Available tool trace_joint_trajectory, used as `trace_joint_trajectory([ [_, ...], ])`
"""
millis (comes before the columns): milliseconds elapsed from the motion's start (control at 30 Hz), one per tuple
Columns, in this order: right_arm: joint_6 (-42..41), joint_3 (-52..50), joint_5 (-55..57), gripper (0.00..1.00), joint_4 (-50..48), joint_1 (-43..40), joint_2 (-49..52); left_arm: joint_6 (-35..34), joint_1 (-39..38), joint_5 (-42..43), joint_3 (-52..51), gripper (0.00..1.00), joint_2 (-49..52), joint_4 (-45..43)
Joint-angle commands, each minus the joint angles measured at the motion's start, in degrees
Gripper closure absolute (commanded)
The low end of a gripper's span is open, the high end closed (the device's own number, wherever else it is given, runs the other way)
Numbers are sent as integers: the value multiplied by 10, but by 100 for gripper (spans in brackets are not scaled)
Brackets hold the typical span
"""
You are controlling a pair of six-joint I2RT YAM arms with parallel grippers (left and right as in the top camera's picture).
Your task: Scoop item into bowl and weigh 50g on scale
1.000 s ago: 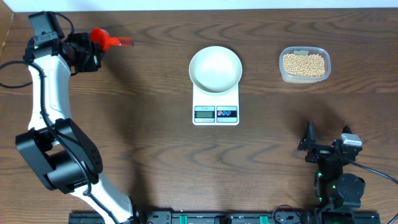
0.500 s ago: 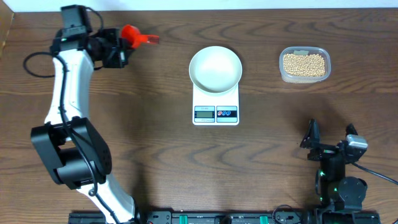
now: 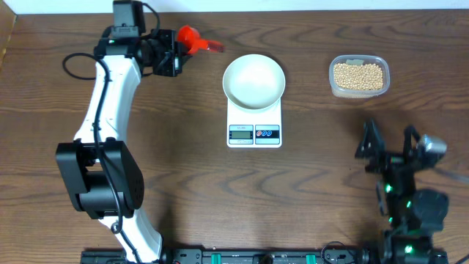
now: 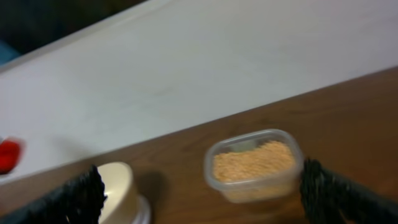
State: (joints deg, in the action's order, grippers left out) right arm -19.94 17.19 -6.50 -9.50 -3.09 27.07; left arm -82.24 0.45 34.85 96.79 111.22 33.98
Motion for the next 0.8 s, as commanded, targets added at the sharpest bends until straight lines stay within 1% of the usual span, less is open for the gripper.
trace_joint_trajectory([
  [0,47,112,-110,1,6,-5,118,-17,-17,7,10,93,-9,-33],
  [100,53,229,-186,1,35,-16,240,-26,-37,-11,11,93,-14,-64],
  [167,53,328,-248,1,70,-23,336,-30,-56,-44,15,93,-20,-67],
  [267,71,436,-313,1,118,-26,431,-51,-83,-93,18,93,-29,-66],
  [433,98,601,-410,1,207,-26,555,-143,-132,-172,19,93,-40,-67],
  [500,98,643,-429,1,230,-26,586,-179,-154,-202,19,93,-41,-72],
  [567,97,666,-462,1,228,-26,607,-202,-177,-217,19,92,-41,-83],
  [633,97,670,-473,1,210,-26,614,-205,-199,-234,19,92,-41,-93],
  [767,97,669,-441,1,228,-26,616,-206,-234,-274,19,93,-41,-78],
])
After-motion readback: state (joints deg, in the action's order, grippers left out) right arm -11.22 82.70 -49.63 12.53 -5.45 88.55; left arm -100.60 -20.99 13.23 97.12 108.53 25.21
